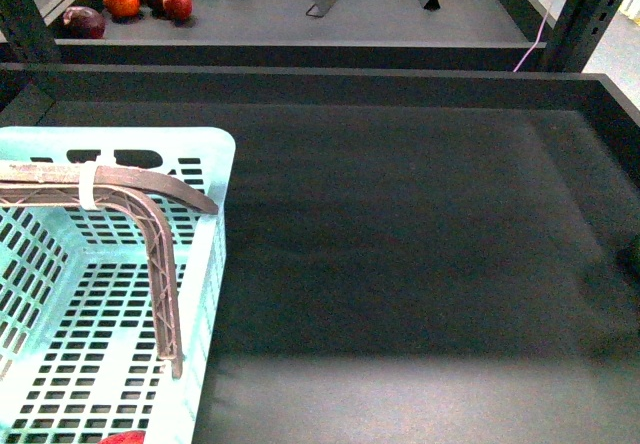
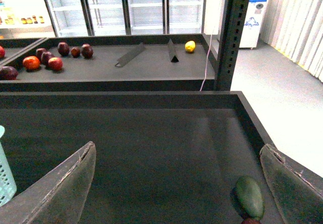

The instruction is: Pick apple with right arm and hold basket with left

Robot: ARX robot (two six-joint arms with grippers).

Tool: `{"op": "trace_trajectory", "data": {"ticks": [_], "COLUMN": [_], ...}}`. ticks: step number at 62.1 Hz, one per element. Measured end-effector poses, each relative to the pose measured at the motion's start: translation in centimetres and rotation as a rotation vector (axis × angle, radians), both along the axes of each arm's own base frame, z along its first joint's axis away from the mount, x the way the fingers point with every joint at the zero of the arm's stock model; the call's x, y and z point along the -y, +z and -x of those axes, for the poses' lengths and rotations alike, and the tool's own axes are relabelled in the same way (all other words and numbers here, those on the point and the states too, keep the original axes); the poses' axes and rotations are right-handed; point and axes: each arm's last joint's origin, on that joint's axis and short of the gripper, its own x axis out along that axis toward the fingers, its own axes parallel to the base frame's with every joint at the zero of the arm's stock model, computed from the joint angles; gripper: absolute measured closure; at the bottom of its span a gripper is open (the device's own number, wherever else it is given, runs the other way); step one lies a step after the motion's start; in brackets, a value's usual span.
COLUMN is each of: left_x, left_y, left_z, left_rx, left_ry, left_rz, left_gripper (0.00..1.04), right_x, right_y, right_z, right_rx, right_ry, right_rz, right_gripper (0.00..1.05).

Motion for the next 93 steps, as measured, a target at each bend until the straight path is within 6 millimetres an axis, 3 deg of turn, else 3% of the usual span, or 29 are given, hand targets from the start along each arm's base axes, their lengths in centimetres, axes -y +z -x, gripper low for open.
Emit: {"op": "trace_trajectory", "data": {"ticks": [6,15,28,44,93], "left_x": [-0.6,-1.1,-2.5,-2.5,-2.5], "left_y": [-0.8,-1.6,-2.3,-3.3,-3.6], "left_z": [0.9,2.0,3.2,4.3,7.2], "left_rx": [0.001,-0.004,-0.004,0.010,-0.005], "left_ry": [-0.002,-0.004,0.009,0.003,0.000], "left_rz": [-0.227,-0.315,-0.343,-0.348,-0.351], "left_gripper": [0.77,1.02,1.01,1.01,1.01], "right_x": [0.0,0.0,0.0,0.0,0.0], "right_y": [0.0,0.0,0.0,0.0,0.0], "right_z": [0.0,0.0,0.0,0.0,0.0], "right_rx": [0.000,0.000,0.000,0.000,0.000], "right_ry": [0.000,0.000,0.000,0.000,0.000], "right_rz": [0.000,0.000,0.000,0.000,0.000], "right_gripper": [0.09,0.09,0.09,0.09,0.09]}}
